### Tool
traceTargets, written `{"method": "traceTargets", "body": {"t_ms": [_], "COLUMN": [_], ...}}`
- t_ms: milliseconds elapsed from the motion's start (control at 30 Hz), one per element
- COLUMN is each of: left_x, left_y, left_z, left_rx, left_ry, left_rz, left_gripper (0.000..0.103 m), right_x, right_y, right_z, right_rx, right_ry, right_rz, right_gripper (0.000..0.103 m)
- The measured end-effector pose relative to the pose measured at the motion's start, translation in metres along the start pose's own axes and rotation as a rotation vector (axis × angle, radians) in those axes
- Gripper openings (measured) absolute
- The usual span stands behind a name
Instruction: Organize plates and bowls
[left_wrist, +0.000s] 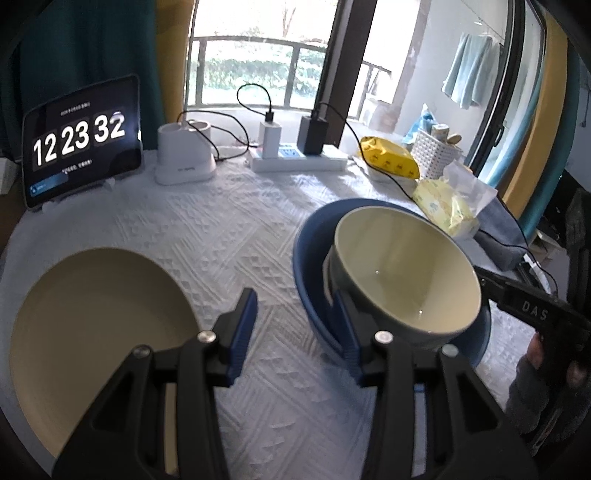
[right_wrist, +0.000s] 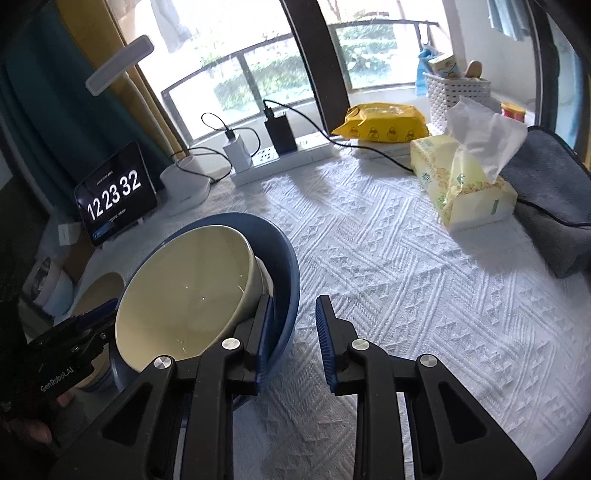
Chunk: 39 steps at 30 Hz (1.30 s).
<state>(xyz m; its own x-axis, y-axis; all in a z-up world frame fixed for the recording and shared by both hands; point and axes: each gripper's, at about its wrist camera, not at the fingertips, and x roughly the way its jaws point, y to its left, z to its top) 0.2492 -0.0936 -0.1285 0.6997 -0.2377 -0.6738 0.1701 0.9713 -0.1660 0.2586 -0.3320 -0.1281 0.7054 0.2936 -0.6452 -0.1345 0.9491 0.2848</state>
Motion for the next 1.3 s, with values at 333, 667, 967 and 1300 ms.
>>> {"method": "traceTargets", "body": {"t_ms": [333,667,967,1300], "left_x": [-0.001,-0.003,-0.007,-0.007], "left_y": [-0.001,-0.013,-0.015,-0.015], "left_z": [-0.005,-0.011,-0.012,-0.014], "left_rx": [-0.017,0.004,0.007,-0.009], "left_ry": [-0.063,-0.135,-0.145,-0.118], "left_rz": [-0.004,0.003,-0.008,-0.02], "left_gripper": [0.039,0.019,0.018,0.018], "right_x": [-0.002,-0.005,-0.006,-0.014], "right_y": [0.003,0.013,0.014,0.019], "right_z": [-0.01,-0.018,-0.022,-0.023], "right_rx": [0.043,0.041,0.037,0.023], "right_ry": [-0.114,-0.189,-0.207,-0.219], "right_rz": [-0.031,-0.087,-0.12,-0.142], "right_gripper": [0.016,0.013,0.012,0.013]}}
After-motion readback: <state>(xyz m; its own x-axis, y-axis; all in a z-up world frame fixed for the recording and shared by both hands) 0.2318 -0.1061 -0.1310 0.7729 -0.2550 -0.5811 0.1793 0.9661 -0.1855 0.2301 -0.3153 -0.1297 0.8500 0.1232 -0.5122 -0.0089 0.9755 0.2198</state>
